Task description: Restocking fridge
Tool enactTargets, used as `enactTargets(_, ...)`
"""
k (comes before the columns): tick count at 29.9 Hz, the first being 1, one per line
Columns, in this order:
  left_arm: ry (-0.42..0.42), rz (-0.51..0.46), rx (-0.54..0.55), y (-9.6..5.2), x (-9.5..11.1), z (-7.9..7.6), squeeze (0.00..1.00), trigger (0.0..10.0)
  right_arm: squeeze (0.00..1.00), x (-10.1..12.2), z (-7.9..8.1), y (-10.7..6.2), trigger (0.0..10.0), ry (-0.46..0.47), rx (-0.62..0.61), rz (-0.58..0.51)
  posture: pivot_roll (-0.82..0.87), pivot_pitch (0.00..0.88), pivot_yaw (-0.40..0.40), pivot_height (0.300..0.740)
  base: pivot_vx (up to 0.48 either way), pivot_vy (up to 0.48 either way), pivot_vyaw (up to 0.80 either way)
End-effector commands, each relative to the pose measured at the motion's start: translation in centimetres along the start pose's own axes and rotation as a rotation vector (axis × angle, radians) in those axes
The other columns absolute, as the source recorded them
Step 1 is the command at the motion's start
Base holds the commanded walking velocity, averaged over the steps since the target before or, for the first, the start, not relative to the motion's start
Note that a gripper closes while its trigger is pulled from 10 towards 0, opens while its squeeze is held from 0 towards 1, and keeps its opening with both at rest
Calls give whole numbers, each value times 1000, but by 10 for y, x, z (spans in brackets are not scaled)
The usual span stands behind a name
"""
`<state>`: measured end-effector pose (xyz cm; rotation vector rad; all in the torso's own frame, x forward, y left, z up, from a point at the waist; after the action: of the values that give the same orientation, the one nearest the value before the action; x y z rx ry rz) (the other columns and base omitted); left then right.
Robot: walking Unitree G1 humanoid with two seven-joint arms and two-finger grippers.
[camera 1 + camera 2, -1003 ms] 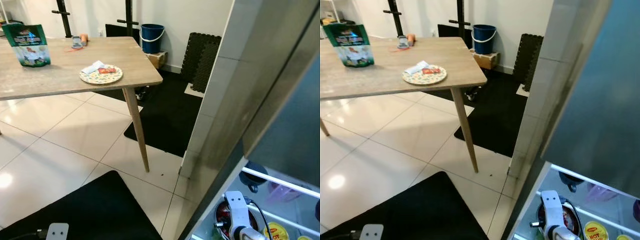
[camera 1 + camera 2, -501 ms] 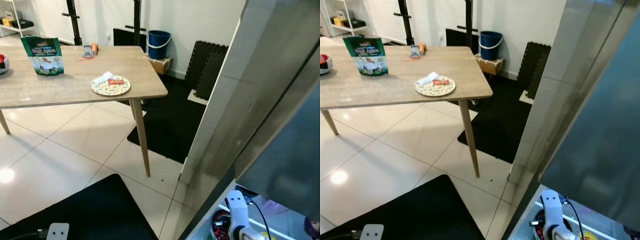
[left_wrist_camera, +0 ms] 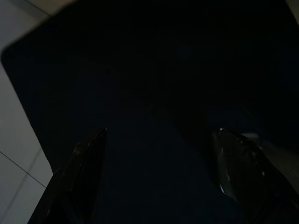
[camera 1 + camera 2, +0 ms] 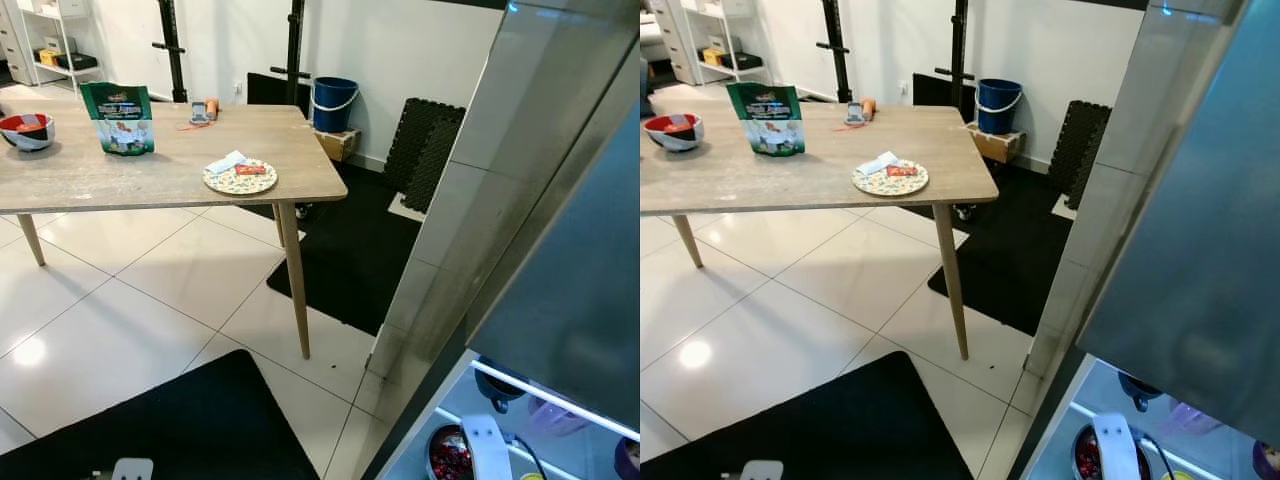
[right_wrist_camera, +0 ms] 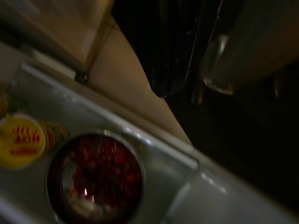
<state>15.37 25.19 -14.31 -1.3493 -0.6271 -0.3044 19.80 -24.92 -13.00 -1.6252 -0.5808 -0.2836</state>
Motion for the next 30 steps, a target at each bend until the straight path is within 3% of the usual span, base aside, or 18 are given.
enactTargets(1,14,49,-22,-2,-13,-9,0,10000,0,-8,-2,-1,10000,-6,-11,33,24,0,-88,740,0,0,0)
enactTargets(4,12,93,-44,-4,-26,-24,0,10000,0,-38,7,-5,10000,-14,-1,111,16,0,-88,740,0,0,0)
enactTargets(9,33,103,-84,-4,-27,-38,0,10000,0,-46,14,-6,10000,-38,17,130,10,0,-85,740,0,0,0)
enactTargets(23,94,87,-120,1,-11,-46,0,10000,0,-33,16,-2,10000,-109,9,116,31,0,-74,740,0,0,0)
enactTargets(30,104,98,-120,0,-15,-43,0,10000,0,-33,19,-2,10000,-121,18,119,32,0,-71,740,0,0,0)
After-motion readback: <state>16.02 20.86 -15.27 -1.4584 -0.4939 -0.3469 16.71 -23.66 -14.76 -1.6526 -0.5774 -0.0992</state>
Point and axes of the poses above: a point about 5 cm out from each wrist's last joint towards the gripper, its own y axis pointing out of the wrist towards the gripper, its own x axis along the axis of the wrist's last joint, z = x × y, the point moved 6 cm from there along y, pointing out of the wrist towards the gripper, and after that the axes turned 11 degrees about -y, right-handed, at the moved point
